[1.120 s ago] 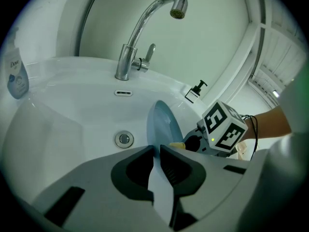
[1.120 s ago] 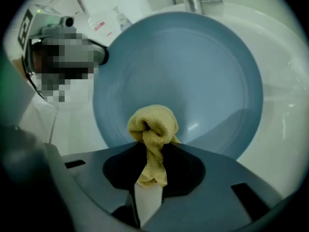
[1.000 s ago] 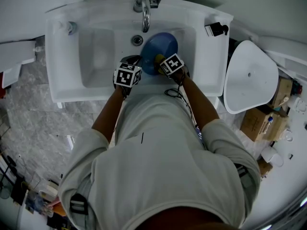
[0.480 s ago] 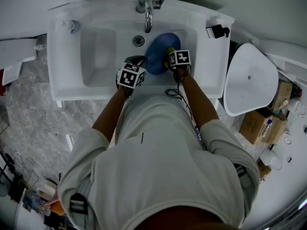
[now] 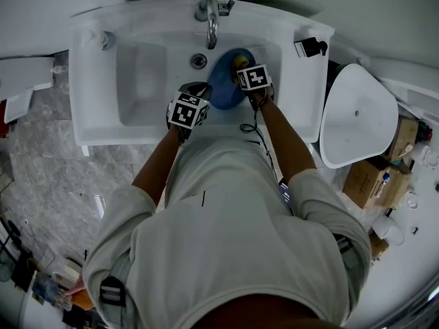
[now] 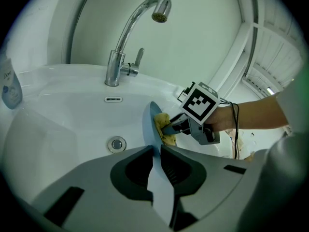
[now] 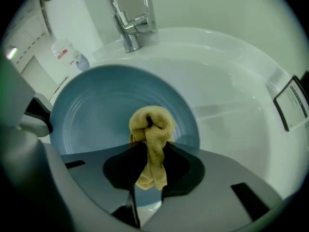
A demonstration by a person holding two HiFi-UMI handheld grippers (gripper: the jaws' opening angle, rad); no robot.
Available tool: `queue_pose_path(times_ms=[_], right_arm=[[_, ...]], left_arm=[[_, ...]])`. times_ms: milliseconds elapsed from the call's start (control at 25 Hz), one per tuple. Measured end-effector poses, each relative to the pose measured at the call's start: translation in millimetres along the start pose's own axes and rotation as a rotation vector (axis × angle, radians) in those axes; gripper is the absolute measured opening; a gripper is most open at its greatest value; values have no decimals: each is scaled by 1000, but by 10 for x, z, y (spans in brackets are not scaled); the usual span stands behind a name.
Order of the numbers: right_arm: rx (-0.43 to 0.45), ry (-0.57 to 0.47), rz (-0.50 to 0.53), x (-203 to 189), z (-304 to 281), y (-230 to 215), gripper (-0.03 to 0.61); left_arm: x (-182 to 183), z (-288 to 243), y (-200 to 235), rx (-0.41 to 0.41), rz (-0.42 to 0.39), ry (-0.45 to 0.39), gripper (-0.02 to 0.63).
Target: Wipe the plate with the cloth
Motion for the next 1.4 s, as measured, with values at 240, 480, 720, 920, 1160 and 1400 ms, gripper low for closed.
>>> queue_pose_path(times_ms=[240,480,720,920,1160,1400], right_arm=[[88,-61,238,262,144,422,87],[227,-57,370,197,146,831,87],[382,24,429,-89,145,1128,87],[430,60,424,-286,52,1129,87],[452,155,427,-449,6,1004,87],[375,280,429,-650,-126,800,87]], left_arm=[[-24,-2,28,7,15,7,64],[-77,-2,86,19,32,24,64],[-132,7,139,25,51,41,63],[-152,-12,169,26,56,53,63],[-159,-26,181,23,54,57,61],[-198,-27,210,15,69,57,60]])
Point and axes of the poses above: the fingertips, and each gripper's own axes: z backward along the fingers, y to its left, x out of its top, the point moved 7 cm from there along z, backward along the fingers, and after that the axes turned 1 degree about -x, right-handed, at the moved point
